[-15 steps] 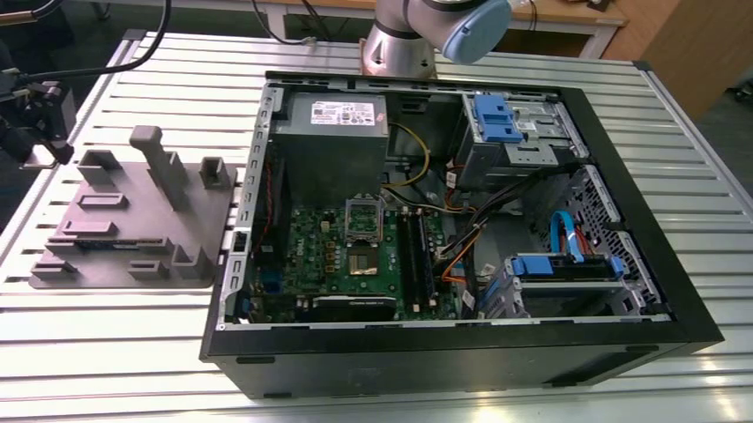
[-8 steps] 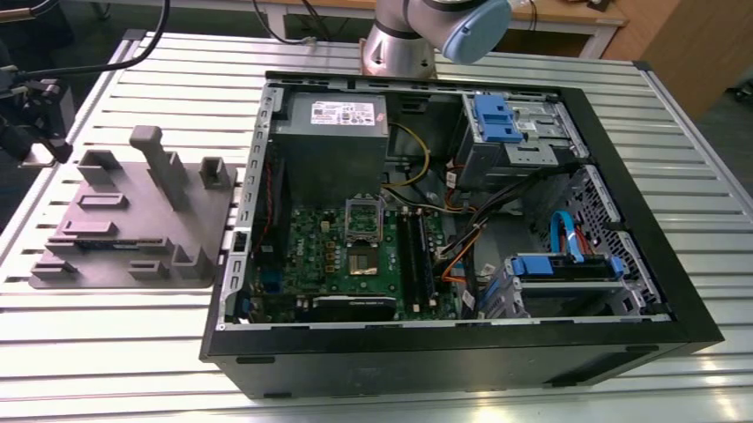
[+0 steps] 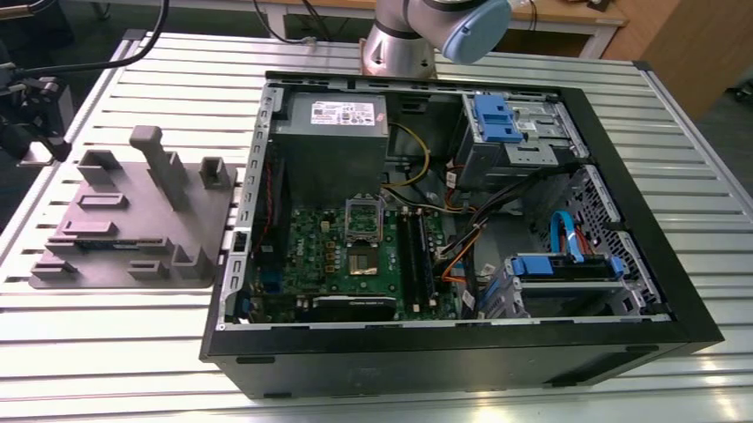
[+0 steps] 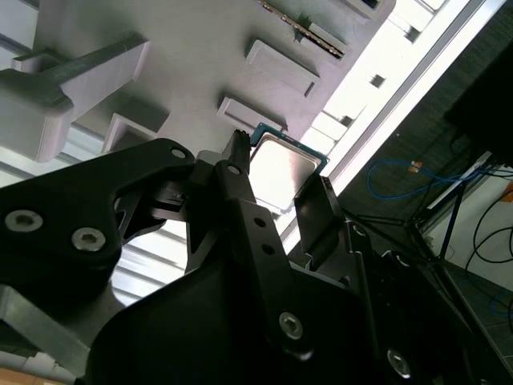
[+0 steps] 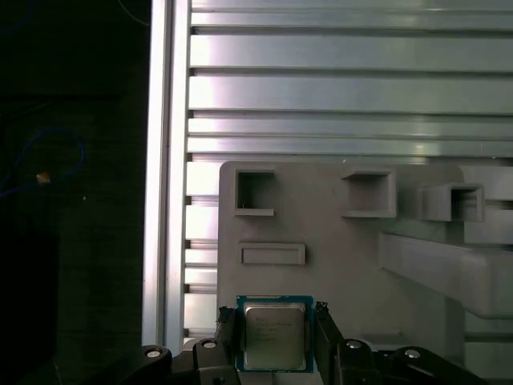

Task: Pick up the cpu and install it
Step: 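Pick up the cpu and move it towards the insertion slot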

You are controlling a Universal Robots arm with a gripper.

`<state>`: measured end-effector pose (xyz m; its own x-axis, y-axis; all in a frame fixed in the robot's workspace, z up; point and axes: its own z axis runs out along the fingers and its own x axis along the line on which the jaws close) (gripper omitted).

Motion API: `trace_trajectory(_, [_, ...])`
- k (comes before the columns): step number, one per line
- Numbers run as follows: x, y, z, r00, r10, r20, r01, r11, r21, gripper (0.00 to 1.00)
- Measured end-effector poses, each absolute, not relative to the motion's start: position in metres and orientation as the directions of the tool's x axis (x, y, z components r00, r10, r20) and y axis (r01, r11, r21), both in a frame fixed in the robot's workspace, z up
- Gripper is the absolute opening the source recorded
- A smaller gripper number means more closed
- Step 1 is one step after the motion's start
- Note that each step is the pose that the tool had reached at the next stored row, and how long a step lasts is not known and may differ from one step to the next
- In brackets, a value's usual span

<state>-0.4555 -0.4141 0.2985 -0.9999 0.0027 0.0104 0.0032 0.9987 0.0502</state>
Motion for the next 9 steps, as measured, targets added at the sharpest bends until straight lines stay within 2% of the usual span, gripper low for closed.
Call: trace_trajectory(9, [-0.4555, -0.4141, 0.3013, -1.0, 0.003, 0.01, 0.003, 0.999, 0.05, 0.47])
